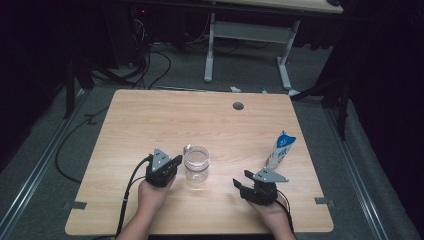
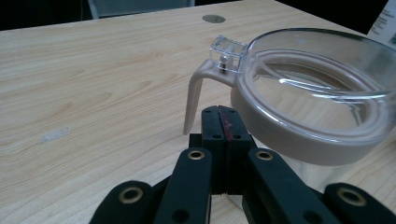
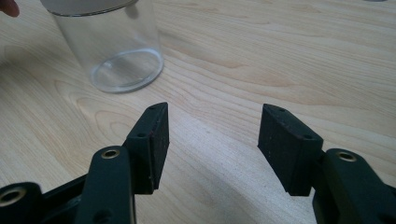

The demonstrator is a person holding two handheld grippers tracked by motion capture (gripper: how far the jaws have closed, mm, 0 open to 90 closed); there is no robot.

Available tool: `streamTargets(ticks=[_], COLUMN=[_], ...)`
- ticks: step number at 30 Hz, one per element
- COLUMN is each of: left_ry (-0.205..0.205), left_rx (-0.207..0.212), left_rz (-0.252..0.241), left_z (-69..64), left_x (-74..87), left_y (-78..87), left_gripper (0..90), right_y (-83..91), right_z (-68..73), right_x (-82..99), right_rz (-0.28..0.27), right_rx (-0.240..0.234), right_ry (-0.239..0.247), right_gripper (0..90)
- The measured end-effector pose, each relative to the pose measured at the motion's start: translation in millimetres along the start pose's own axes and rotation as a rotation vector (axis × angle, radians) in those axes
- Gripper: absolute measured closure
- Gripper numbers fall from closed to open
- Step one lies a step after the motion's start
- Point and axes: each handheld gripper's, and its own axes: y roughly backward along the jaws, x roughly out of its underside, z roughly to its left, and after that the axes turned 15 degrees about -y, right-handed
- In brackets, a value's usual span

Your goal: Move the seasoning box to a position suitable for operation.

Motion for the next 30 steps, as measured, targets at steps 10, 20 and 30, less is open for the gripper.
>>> streamTargets(ticks=[10,20,30], left_ry=[-0.035,-0.025,-0.042], left_rx=[0.051,0.061,0.041], left_rz=[-0.018,-0.011,0.024], left_z=[-19.8,-31.8,-15.8], left_x=[-3.4,-4.2,-8.6], left_y=[5.4,10.7,19.6], left_gripper=[90.0,79.3,63.0], right_y=[-0.5,0.2,2.6], right_z=[0.4,-0.4,-0.4], right_x=[0.2,0.1,-3.5], right_rz=[0.003,-0.003,-0.031], right_rx=[0.001,0.005,0.019], right_ry=[0.002,0.005,0.012], right_gripper=[43.1,43.1,46.6])
